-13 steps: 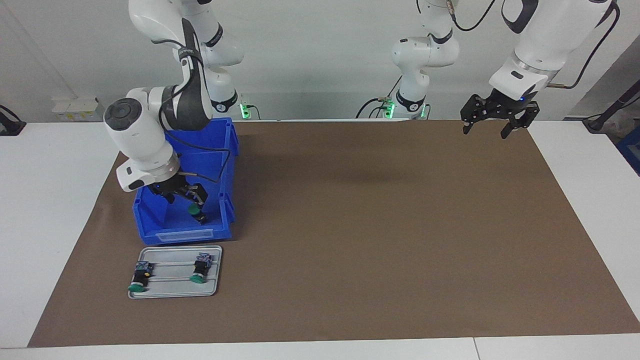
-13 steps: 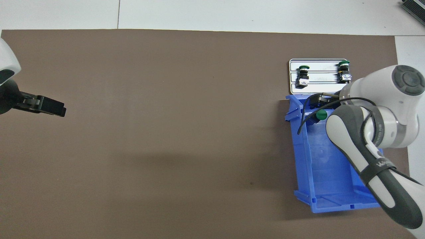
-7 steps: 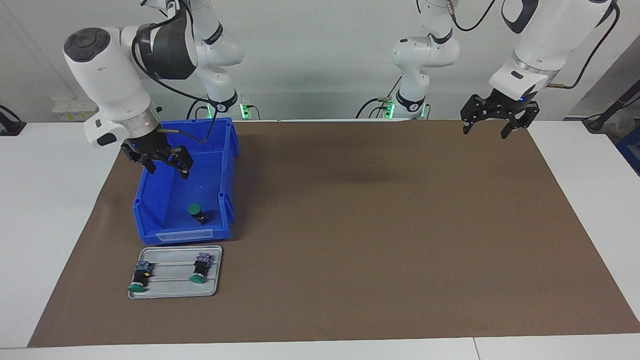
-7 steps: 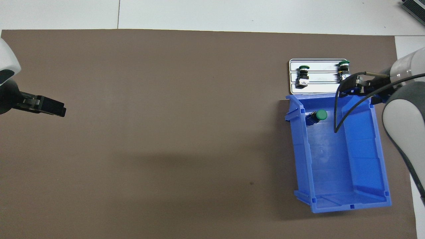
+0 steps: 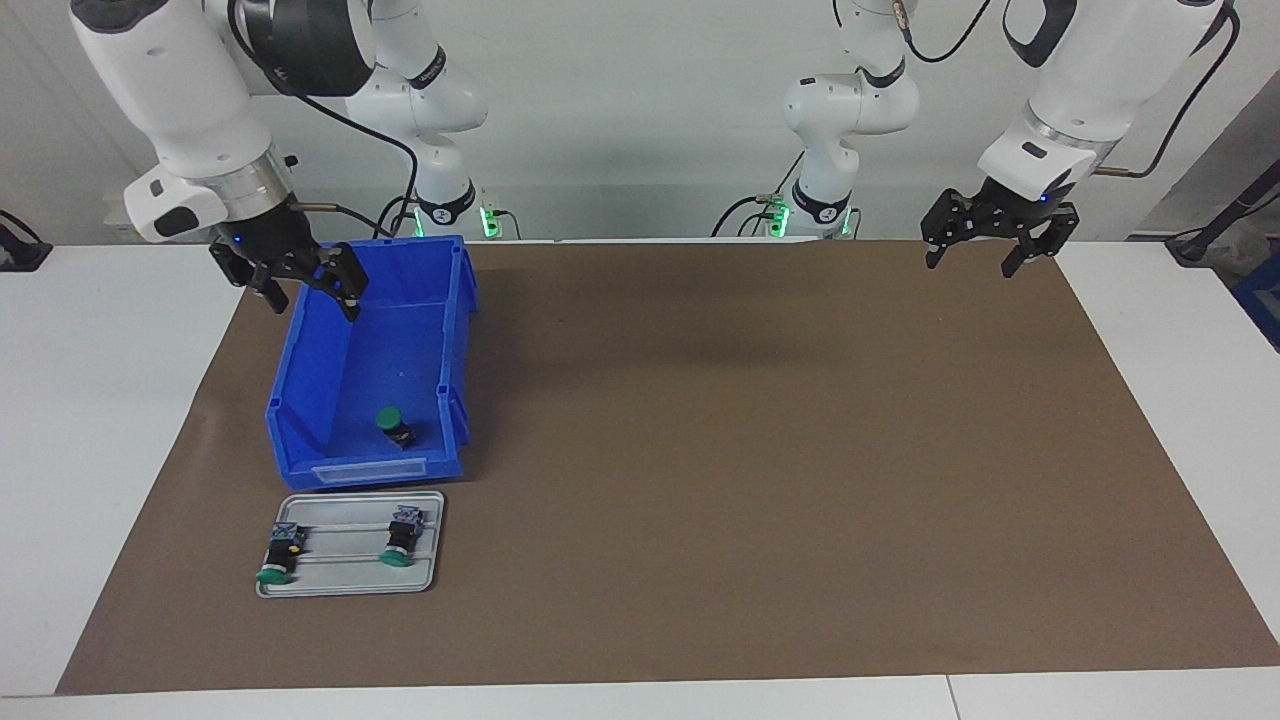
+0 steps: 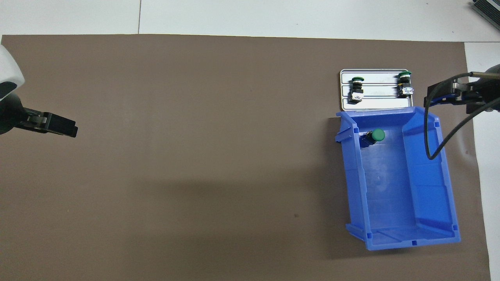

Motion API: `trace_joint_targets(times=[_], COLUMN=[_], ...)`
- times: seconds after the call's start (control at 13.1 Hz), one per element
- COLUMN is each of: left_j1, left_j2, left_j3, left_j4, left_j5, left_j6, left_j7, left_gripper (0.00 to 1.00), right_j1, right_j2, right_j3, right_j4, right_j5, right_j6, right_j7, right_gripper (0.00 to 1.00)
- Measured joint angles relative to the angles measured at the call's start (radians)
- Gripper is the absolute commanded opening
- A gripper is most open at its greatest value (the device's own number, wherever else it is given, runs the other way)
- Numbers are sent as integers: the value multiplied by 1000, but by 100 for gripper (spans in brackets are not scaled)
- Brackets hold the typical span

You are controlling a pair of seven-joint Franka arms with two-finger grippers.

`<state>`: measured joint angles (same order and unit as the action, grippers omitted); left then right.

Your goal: Place and press button with both arms

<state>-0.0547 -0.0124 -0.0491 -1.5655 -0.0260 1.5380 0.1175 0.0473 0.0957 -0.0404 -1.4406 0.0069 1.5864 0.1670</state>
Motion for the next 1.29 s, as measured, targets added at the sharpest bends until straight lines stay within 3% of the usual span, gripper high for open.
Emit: trace_joint_targets(times=[0.38,1.29], left_j1=[0,0], left_j2=[0,0], left_j3=[0,0], left_j4=[0,0], left_j5=[0,0], left_j6=[0,0], left_j7=[0,0], left_gripper=[100,100], right_j1=[1,-1], right_j2=[22,-32], right_j3=[4,-2], right_j4=[-2,-1], right_j5=[0,0], right_j6=[-11,-11], right_j7=[0,-24], right_gripper=[98,100])
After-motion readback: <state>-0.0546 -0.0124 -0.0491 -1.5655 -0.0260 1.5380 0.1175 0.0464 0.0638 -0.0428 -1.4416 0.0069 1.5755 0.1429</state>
